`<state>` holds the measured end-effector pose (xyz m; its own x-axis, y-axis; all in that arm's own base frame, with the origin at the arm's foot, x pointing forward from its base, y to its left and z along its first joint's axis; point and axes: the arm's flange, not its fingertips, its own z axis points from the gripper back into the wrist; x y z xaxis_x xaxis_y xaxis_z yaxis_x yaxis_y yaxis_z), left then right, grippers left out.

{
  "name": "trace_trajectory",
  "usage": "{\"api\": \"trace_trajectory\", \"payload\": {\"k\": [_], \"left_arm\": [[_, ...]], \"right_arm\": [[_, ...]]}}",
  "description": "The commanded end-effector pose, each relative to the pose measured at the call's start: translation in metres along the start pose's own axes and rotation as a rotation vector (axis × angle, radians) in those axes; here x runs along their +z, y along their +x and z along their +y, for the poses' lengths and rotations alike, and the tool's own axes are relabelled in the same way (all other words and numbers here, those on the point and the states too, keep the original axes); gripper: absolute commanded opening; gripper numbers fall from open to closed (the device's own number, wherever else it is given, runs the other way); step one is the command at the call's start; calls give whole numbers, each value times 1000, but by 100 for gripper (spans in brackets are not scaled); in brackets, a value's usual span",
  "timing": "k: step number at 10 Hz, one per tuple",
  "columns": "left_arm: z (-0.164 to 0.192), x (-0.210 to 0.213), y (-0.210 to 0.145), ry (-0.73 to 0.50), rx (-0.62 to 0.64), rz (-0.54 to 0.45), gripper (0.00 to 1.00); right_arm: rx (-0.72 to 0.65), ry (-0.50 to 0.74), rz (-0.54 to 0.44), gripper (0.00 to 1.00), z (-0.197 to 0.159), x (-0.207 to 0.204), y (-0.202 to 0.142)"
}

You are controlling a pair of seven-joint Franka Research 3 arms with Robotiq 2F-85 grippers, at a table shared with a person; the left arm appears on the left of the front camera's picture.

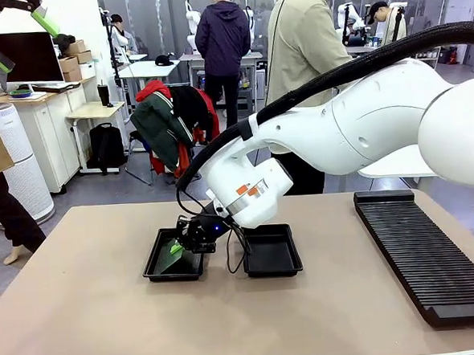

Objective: Inspect and transfer BCBs to ESD trays.
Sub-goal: Pick up the Blank PCB from the PCB Rack and place it in the left ESD tray.

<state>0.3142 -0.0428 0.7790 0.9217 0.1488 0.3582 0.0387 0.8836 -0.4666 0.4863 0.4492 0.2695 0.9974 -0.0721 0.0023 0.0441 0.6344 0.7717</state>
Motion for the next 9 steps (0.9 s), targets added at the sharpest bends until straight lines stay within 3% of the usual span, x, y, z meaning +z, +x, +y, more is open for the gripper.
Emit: {"api": "trace_trajectory", "payload": {"k": [1,4,9], "left_arm": [[1,-1,-1,-4,3,0,100],[1,-1,-1,-4,3,0,100],[1,-1,-1,-4,3,0,100]], "right_arm": [[2,5,1,3,-1,0,-1],[-6,-47,22,3,10,-4,-3],[-6,-143,3,35,25,-1,-9]]}}
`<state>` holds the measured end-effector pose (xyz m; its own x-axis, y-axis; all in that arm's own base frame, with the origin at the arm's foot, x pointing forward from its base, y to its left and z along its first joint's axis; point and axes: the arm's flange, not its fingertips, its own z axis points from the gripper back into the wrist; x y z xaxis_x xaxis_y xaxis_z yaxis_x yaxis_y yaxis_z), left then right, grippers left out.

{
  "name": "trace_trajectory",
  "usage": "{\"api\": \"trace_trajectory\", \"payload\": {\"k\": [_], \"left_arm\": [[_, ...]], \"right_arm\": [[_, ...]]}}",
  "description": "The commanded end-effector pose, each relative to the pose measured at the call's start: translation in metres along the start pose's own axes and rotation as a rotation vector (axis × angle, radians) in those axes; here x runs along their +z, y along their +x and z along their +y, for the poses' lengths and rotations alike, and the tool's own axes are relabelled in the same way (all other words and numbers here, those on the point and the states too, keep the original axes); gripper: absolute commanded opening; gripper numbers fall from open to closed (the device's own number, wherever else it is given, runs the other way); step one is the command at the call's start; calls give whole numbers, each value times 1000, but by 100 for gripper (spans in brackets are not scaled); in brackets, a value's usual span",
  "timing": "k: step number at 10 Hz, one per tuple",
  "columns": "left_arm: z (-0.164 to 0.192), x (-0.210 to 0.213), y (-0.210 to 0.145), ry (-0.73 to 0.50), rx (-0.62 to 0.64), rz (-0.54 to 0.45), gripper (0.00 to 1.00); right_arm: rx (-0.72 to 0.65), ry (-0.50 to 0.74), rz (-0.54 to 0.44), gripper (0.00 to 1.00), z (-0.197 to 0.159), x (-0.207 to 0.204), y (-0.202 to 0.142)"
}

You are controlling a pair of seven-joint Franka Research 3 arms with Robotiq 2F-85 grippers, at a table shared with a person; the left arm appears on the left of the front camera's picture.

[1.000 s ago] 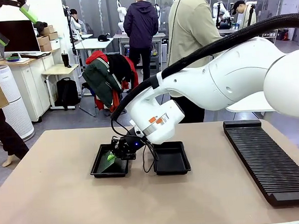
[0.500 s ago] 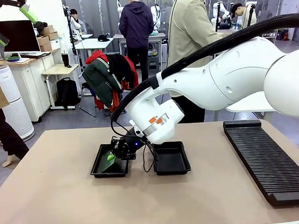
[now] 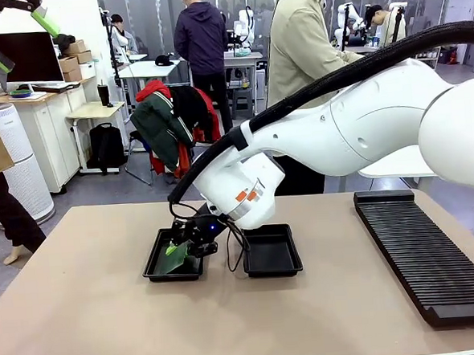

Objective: Inspect and transfer BCBs to ESD trays.
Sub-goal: Pick up the Blank PCB from the PCB Rack and place it in the left ESD tray.

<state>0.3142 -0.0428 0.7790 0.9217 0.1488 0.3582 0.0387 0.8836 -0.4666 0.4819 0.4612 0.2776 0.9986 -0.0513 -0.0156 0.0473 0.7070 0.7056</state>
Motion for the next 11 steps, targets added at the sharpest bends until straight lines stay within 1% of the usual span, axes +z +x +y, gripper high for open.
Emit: {"api": "trace_trajectory", "payload": {"k": [1,2,3,4,5,6,7,8,9,10,11], "left_arm": [[1,-1,-1,-4,3,0,100],[1,-1,-1,-4,3,0,100],[1,-1,-1,-4,3,0,100],[1,-1,-1,-4,3,0,100],[1,-1,-1,-4,3,0,100],[1,-1,-1,-4,3,0,100],[1,-1,-1,-4,3,0,100],[1,-1,-1,-4,3,0,100],[1,-1,-1,-4,3,0,100],[1,-1,-1,-4,3,0,100],[1,-1,-1,-4,3,0,100]], "right_arm": [[0,-76,-29,39,17,6,-5],[9,-118,-38,47,25,8,-6],[18,-160,-40,51,33,10,-7],[29,-208,-41,59,42,11,-6],[38,-279,-42,64,52,12,-6],[60,-356,-56,73,64,13,-6],[77,-411,-72,79,77,17,-7],[90,-478,-83,88,90,23,-10],[104,-549,-95,94,102,32,-14],[115,-604,-102,100,112,41,-18],[122,-659,-111,100,122,51,-22]]}}
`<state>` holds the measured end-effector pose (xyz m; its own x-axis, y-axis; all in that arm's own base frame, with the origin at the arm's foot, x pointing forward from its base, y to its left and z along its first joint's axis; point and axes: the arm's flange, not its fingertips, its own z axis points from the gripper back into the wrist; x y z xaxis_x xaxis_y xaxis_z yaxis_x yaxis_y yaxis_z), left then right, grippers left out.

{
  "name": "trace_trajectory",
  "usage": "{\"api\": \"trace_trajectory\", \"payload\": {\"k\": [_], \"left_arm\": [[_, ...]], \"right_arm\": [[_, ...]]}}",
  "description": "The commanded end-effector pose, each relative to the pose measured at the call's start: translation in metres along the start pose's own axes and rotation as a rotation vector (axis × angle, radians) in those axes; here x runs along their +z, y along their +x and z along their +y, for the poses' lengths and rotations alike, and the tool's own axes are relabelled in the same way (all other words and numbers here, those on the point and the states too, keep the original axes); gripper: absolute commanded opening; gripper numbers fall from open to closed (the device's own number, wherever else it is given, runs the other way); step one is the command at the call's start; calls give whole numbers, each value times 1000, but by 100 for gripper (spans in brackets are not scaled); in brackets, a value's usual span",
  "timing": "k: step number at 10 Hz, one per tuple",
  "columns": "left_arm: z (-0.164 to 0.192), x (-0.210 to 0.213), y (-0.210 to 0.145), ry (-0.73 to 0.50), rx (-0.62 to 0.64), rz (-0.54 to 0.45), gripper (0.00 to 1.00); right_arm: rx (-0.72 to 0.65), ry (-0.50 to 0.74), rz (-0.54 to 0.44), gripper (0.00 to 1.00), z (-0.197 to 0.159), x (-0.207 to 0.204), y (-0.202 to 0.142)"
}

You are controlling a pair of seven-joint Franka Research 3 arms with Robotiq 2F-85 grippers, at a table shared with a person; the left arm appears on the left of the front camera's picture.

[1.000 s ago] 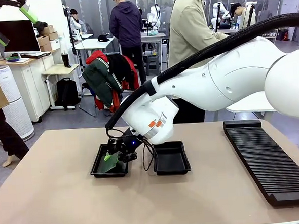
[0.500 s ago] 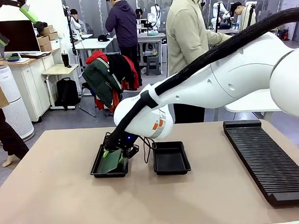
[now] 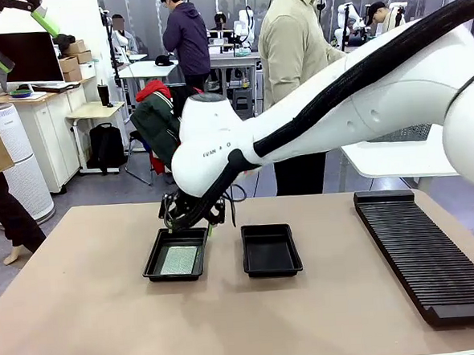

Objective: Inspect and transfer BCBs to ESD trays.
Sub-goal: Pick up the Blank PCB from the PCB Rack and place it in the left ESD tray.

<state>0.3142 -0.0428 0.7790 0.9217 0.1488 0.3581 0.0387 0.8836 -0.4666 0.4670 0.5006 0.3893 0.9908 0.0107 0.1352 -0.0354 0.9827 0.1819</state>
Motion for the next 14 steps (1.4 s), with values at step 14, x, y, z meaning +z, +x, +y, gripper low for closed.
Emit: {"api": "trace_trajectory", "payload": {"k": [14], "left_arm": [[1,-1,-1,-4,3,0,100]], "right_arm": [[15,-124,19,100,8,43,1]]}}
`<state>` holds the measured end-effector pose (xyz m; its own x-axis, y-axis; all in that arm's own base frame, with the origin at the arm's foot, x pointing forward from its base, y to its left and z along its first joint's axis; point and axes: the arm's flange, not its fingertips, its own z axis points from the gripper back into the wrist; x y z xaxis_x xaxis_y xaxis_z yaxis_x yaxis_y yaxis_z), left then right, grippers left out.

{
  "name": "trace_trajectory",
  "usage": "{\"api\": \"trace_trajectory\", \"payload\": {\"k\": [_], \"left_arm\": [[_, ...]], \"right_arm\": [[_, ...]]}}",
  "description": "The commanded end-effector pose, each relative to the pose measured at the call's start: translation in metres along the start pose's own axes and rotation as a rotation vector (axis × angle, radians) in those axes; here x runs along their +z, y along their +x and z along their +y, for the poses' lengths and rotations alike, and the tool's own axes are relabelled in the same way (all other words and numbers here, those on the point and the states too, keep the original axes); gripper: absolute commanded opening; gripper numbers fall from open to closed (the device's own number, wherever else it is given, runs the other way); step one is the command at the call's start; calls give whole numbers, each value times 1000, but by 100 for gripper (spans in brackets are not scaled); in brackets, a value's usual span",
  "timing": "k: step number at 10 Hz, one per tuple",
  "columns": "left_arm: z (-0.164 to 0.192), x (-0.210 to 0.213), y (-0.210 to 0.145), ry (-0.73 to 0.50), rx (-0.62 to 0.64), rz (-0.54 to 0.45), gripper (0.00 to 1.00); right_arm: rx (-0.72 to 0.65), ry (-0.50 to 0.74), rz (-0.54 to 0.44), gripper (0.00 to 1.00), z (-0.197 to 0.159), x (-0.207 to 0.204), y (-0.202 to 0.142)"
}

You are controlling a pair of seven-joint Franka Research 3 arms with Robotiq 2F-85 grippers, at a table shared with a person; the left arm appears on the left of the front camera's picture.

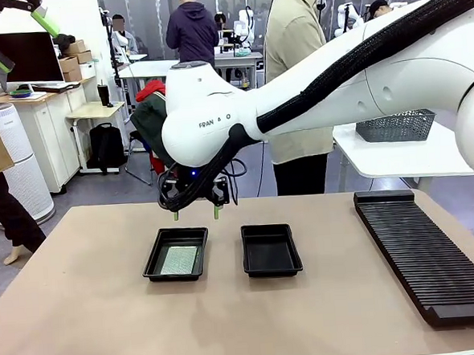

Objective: Inspect and transfer BCBs to ESD trays.
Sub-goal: Pick up the Blank PCB from the PCB Rack and place it in the left ESD tray, then pick up the ESD tray and place it on the left side of the table.

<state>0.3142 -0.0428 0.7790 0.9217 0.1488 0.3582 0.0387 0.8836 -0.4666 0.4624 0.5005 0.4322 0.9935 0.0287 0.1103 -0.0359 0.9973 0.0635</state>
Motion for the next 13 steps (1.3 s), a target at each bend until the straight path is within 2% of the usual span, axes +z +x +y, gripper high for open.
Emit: {"api": "trace_trajectory", "payload": {"k": [1,13], "left_arm": [[1,-1,-1,-4,3,0,100],[1,-1,-1,-4,3,0,100]], "right_arm": [[-1,-6,-8,100,0,0,0],[-1,-6,-8,100,0,0,0]]}}
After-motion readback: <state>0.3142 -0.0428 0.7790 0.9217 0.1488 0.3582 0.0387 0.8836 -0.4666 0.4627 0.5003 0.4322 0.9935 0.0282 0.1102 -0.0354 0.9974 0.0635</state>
